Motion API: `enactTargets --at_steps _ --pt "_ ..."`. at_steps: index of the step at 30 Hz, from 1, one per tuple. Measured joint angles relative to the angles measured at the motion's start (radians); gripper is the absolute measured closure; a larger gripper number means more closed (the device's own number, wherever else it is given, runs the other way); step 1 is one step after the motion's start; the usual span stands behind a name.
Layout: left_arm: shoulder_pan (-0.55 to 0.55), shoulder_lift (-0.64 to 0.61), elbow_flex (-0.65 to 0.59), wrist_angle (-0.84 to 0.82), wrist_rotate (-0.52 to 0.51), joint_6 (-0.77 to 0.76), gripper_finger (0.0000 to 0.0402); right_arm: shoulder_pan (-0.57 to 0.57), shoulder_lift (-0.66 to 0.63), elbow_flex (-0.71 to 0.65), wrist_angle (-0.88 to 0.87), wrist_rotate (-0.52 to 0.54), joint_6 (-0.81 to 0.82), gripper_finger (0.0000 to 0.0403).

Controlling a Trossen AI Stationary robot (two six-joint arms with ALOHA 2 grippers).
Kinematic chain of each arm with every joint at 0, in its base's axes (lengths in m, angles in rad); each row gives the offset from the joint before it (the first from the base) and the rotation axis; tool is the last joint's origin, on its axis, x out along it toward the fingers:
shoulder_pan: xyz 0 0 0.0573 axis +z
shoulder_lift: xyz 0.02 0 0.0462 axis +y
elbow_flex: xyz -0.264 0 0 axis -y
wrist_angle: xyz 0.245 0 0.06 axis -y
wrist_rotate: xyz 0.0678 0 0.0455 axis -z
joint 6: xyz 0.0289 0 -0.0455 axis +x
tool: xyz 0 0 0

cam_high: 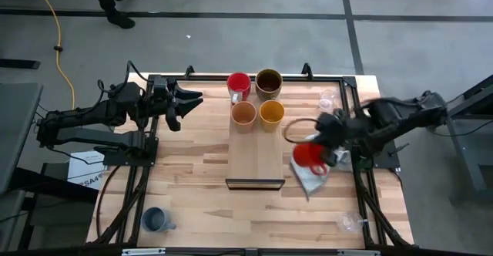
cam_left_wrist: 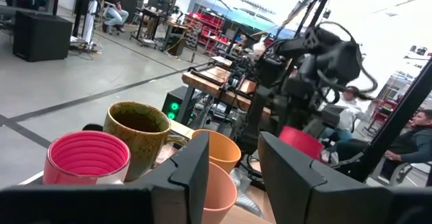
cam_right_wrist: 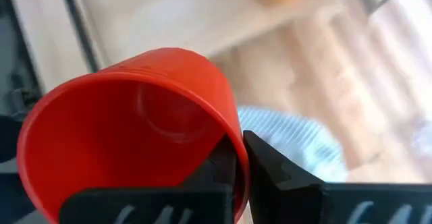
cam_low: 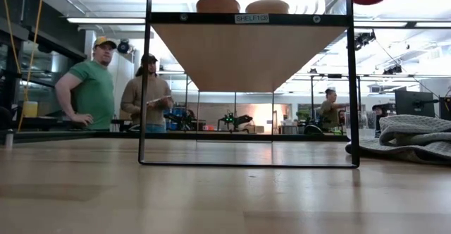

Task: Stack small to large cups/mugs on shelf
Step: Put the red mug on the shelf

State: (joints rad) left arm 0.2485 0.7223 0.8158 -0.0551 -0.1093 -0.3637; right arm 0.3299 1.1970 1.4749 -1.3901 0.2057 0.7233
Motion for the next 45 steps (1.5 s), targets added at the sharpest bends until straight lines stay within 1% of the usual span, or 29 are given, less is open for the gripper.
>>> enactTargets --at_steps 4,6,9,13,20,23,27,36,40,45 --pt "0.000 0.000 0.000 0.000 0.000 0.000 0.0284 -0.104 0.137 0.154 -0.021 0.055 -0.179 0.0402" --pt "0.000 0.000 0.000 0.000 0.000 0.000 0.0284 -0.144 0.201 0.218 -0.022 0.060 -0.258 0.0402" --pt "0.000 0.000 0.000 0.000 0.000 0.000 0.0284 -0.192 0.287 0.283 -0.027 0.026 -0.334 0.0402" --pt "0.000 0.000 0.000 0.000 -0.003 0.000 0.0284 -0.229 0.365 0.325 -0.034 -0.039 -0.386 0.0402" --pt "0.000 0.000 0.000 0.000 -0.008 0.000 0.0284 -0.275 0.445 0.351 -0.031 -0.083 -0.360 0.0403" --pt "0.000 0.000 0.000 0.001 -0.008 0.000 0.0284 -0.291 0.468 0.344 -0.028 -0.124 -0.339 0.0403" --pt "0.000 0.000 0.000 0.001 -0.008 0.000 0.0284 -0.298 0.494 0.344 -0.019 -0.152 -0.330 0.0403" --pt "0.000 0.000 0.000 0.001 -0.008 0.000 0.0284 -0.299 0.500 0.343 0.025 -0.154 -0.262 0.0402" --pt "0.000 0.000 0.000 0.001 -0.008 0.000 0.0284 -0.299 0.500 0.343 0.025 -0.156 -0.251 0.0391" --pt "0.000 0.000 0.000 0.001 -0.008 0.000 0.0284 -0.299 0.500 0.343 0.026 -0.157 -0.251 0.0364"
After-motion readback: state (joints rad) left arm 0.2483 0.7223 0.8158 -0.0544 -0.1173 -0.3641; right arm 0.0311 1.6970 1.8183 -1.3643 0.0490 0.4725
